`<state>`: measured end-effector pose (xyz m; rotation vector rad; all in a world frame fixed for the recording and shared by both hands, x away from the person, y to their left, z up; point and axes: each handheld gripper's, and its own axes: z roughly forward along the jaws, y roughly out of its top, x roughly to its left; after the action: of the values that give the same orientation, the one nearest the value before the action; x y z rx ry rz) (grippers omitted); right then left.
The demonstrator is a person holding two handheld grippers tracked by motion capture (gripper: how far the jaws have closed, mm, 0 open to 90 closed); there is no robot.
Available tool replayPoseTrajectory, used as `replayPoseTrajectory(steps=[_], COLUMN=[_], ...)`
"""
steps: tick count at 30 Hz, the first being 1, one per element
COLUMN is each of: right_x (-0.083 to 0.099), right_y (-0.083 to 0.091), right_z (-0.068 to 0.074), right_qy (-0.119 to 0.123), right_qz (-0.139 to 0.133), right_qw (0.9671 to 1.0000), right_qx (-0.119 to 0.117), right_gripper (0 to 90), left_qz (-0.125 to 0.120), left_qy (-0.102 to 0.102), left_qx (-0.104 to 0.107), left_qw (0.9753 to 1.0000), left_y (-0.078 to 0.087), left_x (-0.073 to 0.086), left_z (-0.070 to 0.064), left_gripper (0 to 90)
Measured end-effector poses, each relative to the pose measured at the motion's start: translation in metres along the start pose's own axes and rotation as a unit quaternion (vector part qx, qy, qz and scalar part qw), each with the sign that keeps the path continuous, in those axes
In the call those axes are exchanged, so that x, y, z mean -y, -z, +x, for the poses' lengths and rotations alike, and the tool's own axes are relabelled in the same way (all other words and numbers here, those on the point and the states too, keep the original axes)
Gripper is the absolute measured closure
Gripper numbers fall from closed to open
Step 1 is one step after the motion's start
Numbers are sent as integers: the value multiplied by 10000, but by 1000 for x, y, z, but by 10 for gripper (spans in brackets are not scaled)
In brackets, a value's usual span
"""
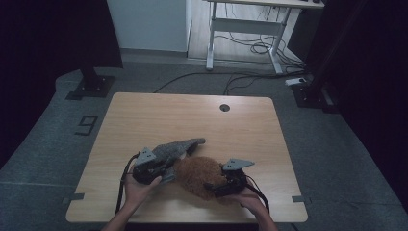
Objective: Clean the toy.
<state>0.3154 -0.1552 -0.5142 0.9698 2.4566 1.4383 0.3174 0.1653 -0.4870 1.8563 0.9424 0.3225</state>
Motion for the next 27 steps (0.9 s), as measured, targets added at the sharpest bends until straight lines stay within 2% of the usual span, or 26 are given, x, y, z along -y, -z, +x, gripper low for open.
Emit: replayPoseTrajectory(steps=[2,5,8,10,13,15,17,19,21,24,27], right_x=[3,5,4,-1,-13,-21,-24,-21,-14,-1,5], right_y=[-1,3,6,8,9,9,8,7,8,10,13], right_z=[1,4,3,2,-5,-12,-20,-25,-29,-32,-37], right_qy=[47,318,524,810,1298,1531,1614,1632,1524,1352,1079], right_qz=[7,-91,-284,-349,-339,-365,-323,-360,-461,-625,-764], right_qw=[10000,9993,9976,9945,9873,9825,9816,9817,9838,9856,9879], right_qx=[41,196,341,566,845,992,972,916,828,796,815], right_gripper=[177,396,503,530,538,531,516,487,457,416,372], left_qz=[-2,-11,-63,-85,-89,-85,-78,-65,-44,-82,-160], left_qy=[30,21,58,75,93,104,102,126,89,-102,-406], left_qx=[29,7,21,53,117,134,130,160,184,257,329], left_qw=[10000,10000,10000,9999,9998,9998,9998,9998,9998,9996,9985], left_y=[-1,-1,0,0,-1,-4,-6,-6,-6,-9,-16], left_x=[0,-1,-1,0,2,3,1,-5,-14,-34,-60], left_z=[0,-1,-2,-3,-6,-8,-10,-10,-13,-26,-47], left_gripper=[818,818,818,816,815,812,809,806,806,806,805])
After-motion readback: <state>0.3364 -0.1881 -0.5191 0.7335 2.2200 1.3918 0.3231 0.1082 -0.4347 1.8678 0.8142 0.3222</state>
